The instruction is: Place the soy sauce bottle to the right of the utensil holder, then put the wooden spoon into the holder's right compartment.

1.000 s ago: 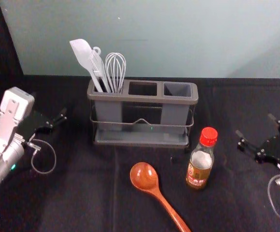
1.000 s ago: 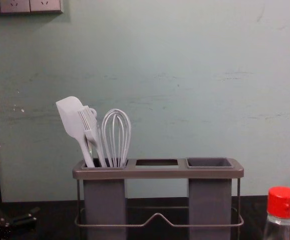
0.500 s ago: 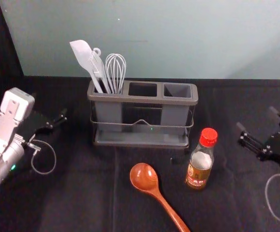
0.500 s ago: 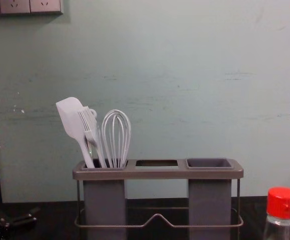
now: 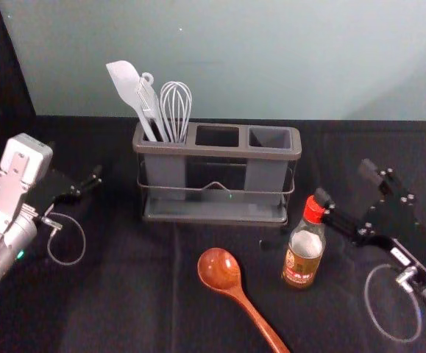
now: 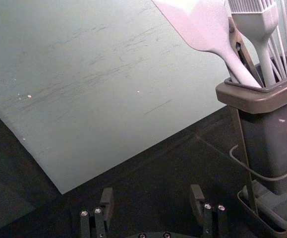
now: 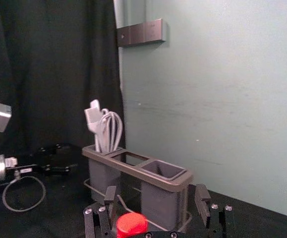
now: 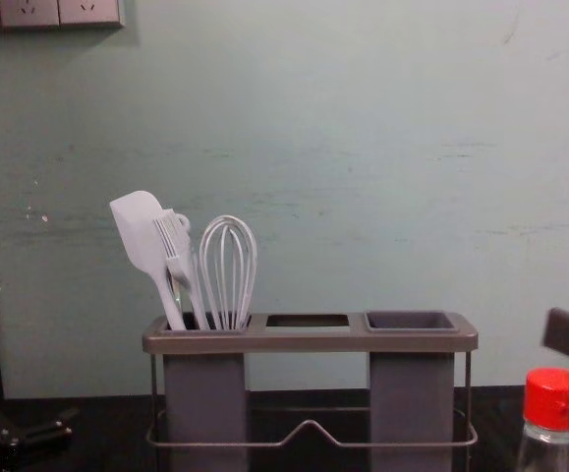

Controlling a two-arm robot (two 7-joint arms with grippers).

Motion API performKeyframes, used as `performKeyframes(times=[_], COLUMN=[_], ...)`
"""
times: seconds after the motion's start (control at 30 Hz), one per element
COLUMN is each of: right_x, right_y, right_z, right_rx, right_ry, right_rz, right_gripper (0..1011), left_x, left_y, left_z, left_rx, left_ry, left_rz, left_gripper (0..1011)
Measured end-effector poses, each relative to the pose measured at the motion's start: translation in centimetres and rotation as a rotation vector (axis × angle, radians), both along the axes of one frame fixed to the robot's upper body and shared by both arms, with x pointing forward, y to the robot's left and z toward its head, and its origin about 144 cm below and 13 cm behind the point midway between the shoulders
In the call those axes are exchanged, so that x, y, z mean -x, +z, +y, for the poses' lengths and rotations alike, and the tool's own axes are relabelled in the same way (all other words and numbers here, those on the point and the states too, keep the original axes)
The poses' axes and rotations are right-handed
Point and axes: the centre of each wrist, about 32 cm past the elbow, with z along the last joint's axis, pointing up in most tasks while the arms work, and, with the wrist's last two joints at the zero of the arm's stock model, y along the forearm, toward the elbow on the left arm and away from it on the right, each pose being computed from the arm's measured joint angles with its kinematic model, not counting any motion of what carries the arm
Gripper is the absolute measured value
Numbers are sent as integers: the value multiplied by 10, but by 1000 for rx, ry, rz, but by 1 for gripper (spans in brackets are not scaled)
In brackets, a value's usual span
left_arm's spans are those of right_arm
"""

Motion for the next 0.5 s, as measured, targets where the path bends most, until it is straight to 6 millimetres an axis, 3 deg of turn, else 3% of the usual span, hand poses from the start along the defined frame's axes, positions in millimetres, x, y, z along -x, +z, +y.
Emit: performKeyframes(times=[0.5], right_x=[-6], right_y=[-17], right_z=[18], right_rx=[26], right_ry=[43], right_rz=[61], right_gripper=[1004], left_x=[0], left_y=[0], left_z=[0], left_rx=[0], left_ry=[0], left_rz=[0], left_gripper=[1005])
